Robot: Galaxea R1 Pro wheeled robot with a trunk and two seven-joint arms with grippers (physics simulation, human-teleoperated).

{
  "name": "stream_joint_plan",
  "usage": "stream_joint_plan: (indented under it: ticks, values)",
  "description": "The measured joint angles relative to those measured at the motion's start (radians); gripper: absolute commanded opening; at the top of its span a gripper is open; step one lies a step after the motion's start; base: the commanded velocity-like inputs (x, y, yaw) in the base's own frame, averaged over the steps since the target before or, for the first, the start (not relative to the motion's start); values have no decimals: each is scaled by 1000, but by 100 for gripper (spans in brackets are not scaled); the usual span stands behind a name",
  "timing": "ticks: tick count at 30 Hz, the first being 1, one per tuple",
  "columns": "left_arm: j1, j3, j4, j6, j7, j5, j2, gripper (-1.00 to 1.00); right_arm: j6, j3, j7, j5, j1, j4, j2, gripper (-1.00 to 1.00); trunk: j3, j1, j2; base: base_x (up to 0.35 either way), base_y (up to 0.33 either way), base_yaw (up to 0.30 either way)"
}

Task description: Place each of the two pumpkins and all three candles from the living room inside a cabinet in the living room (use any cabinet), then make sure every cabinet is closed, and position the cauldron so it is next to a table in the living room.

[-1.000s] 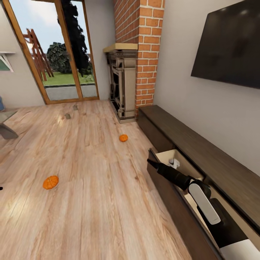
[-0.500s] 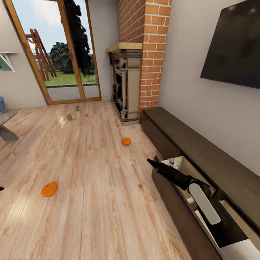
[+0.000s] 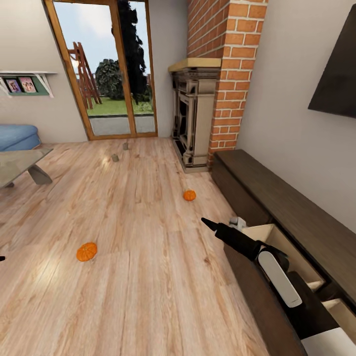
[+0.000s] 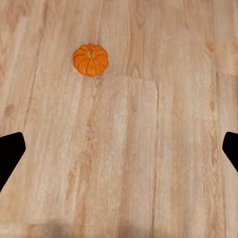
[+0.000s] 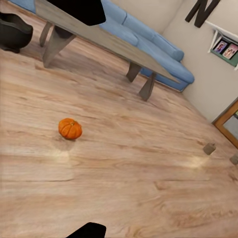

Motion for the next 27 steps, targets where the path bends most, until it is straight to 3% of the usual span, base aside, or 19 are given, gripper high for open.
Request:
stream_joint_plan:
  ticks: [16,27]
  values:
    - [0,0,0,0,0,0,-1,100,-1,0,1,0,0,-3,0,100,0,0,0,189,0,12]
    - [0,-2,-2,0,0,0,-12,100,-1,0,2,0,0,0,0,100,6,0,0,68,-9,196]
